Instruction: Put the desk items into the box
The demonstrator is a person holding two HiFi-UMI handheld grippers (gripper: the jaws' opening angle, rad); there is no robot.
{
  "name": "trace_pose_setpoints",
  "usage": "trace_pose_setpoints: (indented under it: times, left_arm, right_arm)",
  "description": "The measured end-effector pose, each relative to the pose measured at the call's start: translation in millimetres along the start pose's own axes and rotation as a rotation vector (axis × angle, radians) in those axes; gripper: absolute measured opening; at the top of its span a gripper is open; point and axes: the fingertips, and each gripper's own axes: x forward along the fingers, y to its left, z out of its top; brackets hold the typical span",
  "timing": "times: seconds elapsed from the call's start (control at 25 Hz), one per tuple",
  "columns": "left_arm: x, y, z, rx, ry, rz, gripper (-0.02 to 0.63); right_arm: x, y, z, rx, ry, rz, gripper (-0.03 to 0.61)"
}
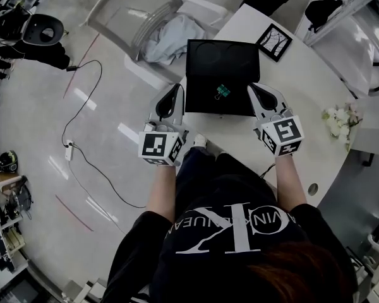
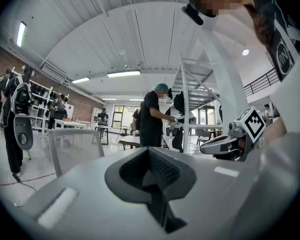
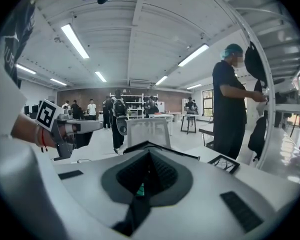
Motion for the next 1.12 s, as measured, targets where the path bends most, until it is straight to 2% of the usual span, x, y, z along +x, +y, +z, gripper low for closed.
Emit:
trace_pose_setpoints:
  times: [0.52,1.12]
  left_arm:
    - [5,-2,22,0.01,-0.044,-0.012,0.009]
    - [-2,8,38,0.018,-0.079,0.014,0.009]
  right_arm:
    - [-17,-10,21,0.009,-0.061,-0.05,0.014]
    - [-32,-21,50,0.011,-0.133,-0.088,0.014]
